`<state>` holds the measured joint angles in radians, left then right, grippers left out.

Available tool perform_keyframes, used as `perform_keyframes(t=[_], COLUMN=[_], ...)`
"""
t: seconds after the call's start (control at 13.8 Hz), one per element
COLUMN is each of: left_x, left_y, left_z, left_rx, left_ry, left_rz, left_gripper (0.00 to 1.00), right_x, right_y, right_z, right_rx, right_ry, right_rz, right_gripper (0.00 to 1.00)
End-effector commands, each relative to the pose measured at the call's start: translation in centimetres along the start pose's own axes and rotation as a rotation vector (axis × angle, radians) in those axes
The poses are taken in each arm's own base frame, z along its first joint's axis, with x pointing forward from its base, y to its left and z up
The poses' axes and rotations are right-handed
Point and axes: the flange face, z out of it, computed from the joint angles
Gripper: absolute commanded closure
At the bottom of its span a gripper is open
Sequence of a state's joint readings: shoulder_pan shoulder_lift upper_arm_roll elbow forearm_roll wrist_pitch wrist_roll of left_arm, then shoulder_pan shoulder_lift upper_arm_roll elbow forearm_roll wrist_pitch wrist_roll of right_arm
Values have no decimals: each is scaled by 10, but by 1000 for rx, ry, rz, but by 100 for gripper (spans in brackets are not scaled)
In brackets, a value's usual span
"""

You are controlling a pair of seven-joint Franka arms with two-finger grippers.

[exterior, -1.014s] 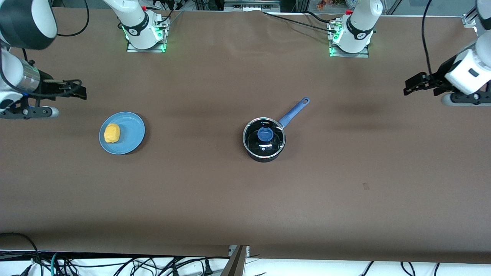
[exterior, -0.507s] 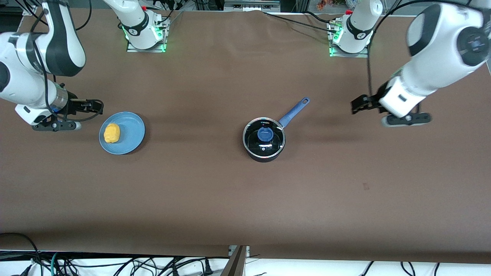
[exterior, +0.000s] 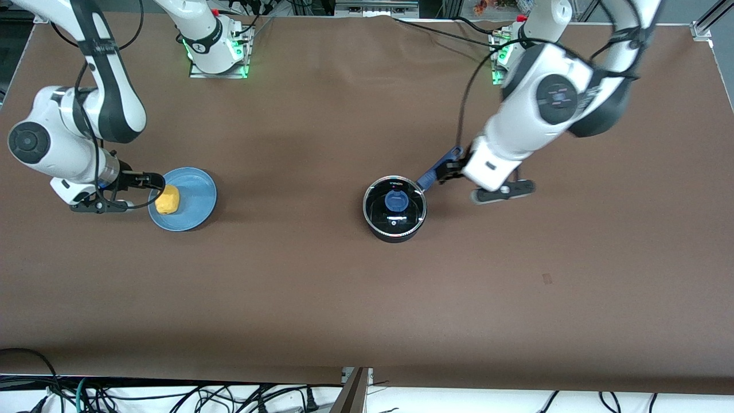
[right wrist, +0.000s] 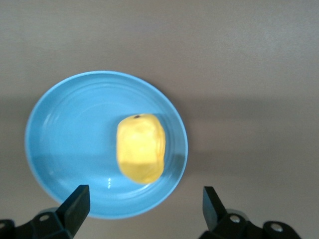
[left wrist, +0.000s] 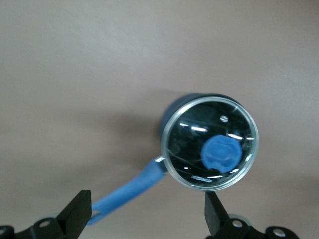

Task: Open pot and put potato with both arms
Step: 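Reach the right gripper to the potato while the left gripper reaches the lid, then grasp the potato with the right gripper while the left gripper grasps the knob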

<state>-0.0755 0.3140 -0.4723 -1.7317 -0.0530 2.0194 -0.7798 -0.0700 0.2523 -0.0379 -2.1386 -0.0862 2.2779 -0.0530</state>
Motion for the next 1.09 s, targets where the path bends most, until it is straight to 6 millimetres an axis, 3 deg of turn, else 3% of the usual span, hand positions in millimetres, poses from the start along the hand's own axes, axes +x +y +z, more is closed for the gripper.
perform_keyframes(t=[0.0, 0.14, 0.36, 1.01], left_x=[2, 2, -2, 4], left_y=[59, 89, 108, 101], left_z=[42, 78, 118, 141], left_rx=[35, 45, 71, 110], left_ry=[7, 28, 60, 63], left_rz=[-56, -81, -77, -48], left_gripper=[0, 0, 0, 2], right_x=[6, 7, 9, 11], right_y=[11, 10, 8, -5], right_z=[26, 37, 47, 68], right_rx=[-12, -10, -10, -2], right_ry=[37, 30, 41, 41], right_rz=[7, 13, 12, 40], right_gripper=[0, 0, 0, 0])
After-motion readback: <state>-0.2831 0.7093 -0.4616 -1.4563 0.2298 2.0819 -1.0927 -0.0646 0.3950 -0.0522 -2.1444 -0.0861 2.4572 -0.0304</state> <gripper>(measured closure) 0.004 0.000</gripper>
